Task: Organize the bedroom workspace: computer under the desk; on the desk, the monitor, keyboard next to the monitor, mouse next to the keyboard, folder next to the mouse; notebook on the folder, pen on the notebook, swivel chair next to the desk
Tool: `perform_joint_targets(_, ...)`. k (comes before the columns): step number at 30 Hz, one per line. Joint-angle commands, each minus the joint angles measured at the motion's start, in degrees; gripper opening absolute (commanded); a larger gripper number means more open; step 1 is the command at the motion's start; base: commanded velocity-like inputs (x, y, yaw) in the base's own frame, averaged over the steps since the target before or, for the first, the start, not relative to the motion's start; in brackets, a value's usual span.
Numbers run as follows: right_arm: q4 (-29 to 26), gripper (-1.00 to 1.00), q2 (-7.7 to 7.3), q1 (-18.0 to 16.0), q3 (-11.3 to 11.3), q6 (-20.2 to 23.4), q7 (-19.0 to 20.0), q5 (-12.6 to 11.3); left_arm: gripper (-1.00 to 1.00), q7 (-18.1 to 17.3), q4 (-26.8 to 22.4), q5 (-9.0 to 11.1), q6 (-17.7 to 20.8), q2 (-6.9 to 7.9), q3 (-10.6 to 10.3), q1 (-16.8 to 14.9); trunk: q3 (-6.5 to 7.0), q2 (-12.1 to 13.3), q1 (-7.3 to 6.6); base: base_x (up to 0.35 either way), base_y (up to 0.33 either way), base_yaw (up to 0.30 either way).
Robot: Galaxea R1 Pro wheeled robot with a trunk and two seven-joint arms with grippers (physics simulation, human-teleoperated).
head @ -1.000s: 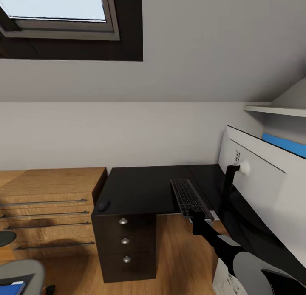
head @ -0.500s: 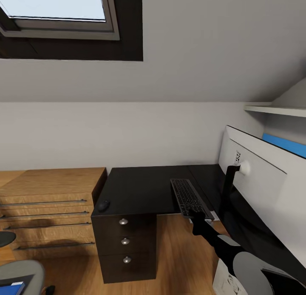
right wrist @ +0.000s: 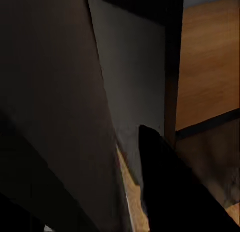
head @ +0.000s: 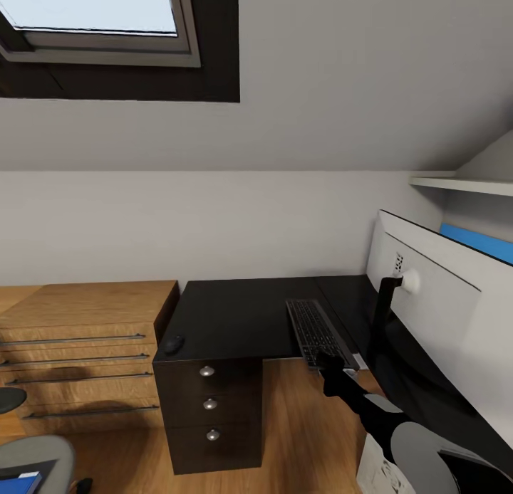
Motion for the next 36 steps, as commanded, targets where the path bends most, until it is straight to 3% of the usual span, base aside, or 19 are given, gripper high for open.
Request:
perform_joint_targets(1, 0.06, 1.0, -0.03, -0.04, -0.5, 0.32, 0.01, 0.16, 1.0, 0.21, 0.03, 0.03, -0.17, -0.01, -0.06, -0.04, -0.07, -0.04, 0.0, 0.0, 0.0, 0.0)
perform_joint_targets(18, 0.06, 1.0, -0.1, -0.05, -0.5, 0.32, 0.04, 0.17, 1.0, 0.21, 0.06, 0.03, -0.13, -0.01, 0.01, -0.02, -0.07, -0.04, 0.0, -0.005, 0.0, 0.0)
perform_joint_targets(36, 0.06, 1.0, -0.1, -0.01, -0.33, 0.23, 0.02, 0.29, 1.0, 0.21, 0.04, 0.03, -0.1, -0.01, 0.01, -0.04, -0.07, -0.04, 0.0, -0.237, 0.0, 0.0)
